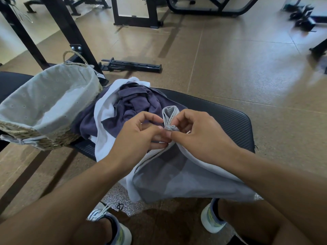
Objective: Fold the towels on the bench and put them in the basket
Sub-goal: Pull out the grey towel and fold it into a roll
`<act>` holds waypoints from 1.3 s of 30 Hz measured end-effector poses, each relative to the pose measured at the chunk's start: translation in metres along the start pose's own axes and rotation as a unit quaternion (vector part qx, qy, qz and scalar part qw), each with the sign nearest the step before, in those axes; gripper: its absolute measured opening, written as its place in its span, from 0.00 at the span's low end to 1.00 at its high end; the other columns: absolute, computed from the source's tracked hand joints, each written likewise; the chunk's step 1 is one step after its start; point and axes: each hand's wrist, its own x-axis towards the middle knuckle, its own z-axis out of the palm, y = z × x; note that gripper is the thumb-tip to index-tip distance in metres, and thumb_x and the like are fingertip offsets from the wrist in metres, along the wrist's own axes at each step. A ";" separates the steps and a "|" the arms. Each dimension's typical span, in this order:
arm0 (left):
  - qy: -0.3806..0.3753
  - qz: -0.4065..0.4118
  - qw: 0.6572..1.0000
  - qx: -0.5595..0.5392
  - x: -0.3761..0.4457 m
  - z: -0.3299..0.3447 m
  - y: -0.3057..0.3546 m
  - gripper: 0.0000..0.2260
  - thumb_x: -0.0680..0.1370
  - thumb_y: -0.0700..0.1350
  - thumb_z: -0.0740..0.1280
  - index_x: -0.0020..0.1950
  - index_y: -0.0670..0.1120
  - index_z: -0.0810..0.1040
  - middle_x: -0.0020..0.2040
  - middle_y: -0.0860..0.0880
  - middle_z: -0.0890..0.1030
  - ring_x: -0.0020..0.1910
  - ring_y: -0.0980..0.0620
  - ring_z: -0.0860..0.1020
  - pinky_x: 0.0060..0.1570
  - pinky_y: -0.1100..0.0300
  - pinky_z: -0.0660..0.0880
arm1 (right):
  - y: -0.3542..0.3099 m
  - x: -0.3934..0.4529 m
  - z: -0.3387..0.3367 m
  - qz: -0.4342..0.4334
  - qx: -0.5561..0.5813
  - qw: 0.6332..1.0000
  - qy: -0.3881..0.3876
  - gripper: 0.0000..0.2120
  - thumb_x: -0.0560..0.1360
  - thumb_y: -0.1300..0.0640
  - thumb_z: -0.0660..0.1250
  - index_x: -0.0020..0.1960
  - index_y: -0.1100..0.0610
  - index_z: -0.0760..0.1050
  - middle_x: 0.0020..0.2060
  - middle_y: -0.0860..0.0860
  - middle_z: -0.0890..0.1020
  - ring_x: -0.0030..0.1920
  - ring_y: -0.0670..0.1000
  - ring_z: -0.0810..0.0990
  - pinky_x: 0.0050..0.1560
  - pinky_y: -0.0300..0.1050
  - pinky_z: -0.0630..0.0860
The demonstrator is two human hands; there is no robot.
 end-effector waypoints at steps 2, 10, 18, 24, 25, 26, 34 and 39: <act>0.017 0.087 0.988 0.124 0.006 -0.008 -0.004 0.10 0.75 0.36 0.70 0.55 0.46 0.79 0.45 0.44 0.85 0.46 0.49 0.85 0.53 0.52 0.83 | -0.001 0.000 -0.002 -0.005 0.005 1.000 0.002 0.06 0.72 0.51 0.76 0.41 0.49 0.80 0.36 0.43 0.84 0.36 0.43 0.81 0.41 0.40 0.78; -0.100 0.270 0.882 0.372 0.013 -0.031 -0.003 0.23 0.73 0.54 0.73 0.67 0.57 0.76 0.75 0.63 0.68 0.80 0.63 0.51 0.76 0.60 0.54 | -0.010 -0.005 -0.031 -0.072 0.051 0.990 -0.112 0.04 0.74 0.55 0.76 0.46 0.50 0.82 0.40 0.46 0.86 0.43 0.46 0.85 0.51 0.50 0.82; -0.158 0.337 0.845 0.383 -0.004 -0.022 0.009 0.13 0.74 0.56 0.74 0.50 0.49 0.79 0.64 0.56 0.80 0.76 0.55 0.66 0.75 0.53 0.61 | -0.012 0.000 -0.062 -0.085 0.117 0.957 -0.252 0.10 0.72 0.58 0.75 0.50 0.61 0.81 0.44 0.57 0.87 0.46 0.58 0.86 0.52 0.55 0.82; -0.134 0.240 0.918 0.287 -0.022 -0.009 0.012 0.10 0.75 0.52 0.75 0.44 0.48 0.78 0.25 0.46 0.72 0.24 0.56 0.65 0.26 0.64 0.61 | -0.009 -0.001 -0.056 -0.091 0.147 0.959 -0.226 0.09 0.72 0.58 0.75 0.50 0.58 0.82 0.44 0.58 0.87 0.44 0.56 0.85 0.52 0.63 0.80; -0.125 0.224 0.928 0.270 -0.022 -0.007 0.010 0.09 0.75 0.51 0.75 0.44 0.48 0.79 0.25 0.45 0.71 0.24 0.56 0.63 0.27 0.64 0.60 | -0.007 -0.002 -0.054 -0.091 0.144 0.963 -0.210 0.08 0.72 0.58 0.76 0.50 0.57 0.81 0.43 0.57 0.87 0.44 0.59 0.86 0.51 0.64 0.80; -0.114 0.213 0.935 0.258 -0.021 -0.007 0.008 0.08 0.75 0.51 0.74 0.44 0.48 0.80 0.25 0.46 0.71 0.25 0.57 0.63 0.27 0.65 0.60 | -0.006 -0.001 -0.052 -0.088 0.137 0.969 -0.187 0.09 0.72 0.58 0.77 0.49 0.56 0.80 0.42 0.57 0.87 0.44 0.61 0.85 0.50 0.65 0.79; -0.051 0.200 0.956 0.210 -0.013 -0.008 0.001 0.03 0.75 0.49 0.74 0.46 0.51 0.86 0.25 0.51 0.69 0.26 0.58 0.63 0.27 0.66 0.60 | -0.005 0.001 -0.043 -0.079 0.067 0.988 -0.114 0.05 0.72 0.54 0.77 0.47 0.52 0.83 0.41 0.48 0.88 0.44 0.49 0.87 0.54 0.58 0.82; -0.035 0.203 0.959 0.194 -0.013 -0.006 0.000 0.05 0.73 0.51 0.75 0.46 0.51 0.87 0.34 0.46 0.82 0.30 0.45 0.73 0.30 0.51 0.70 | -0.008 -0.001 -0.045 -0.068 0.070 0.986 -0.139 0.07 0.72 0.53 0.78 0.48 0.53 0.85 0.42 0.47 0.88 0.46 0.46 0.87 0.56 0.53 0.82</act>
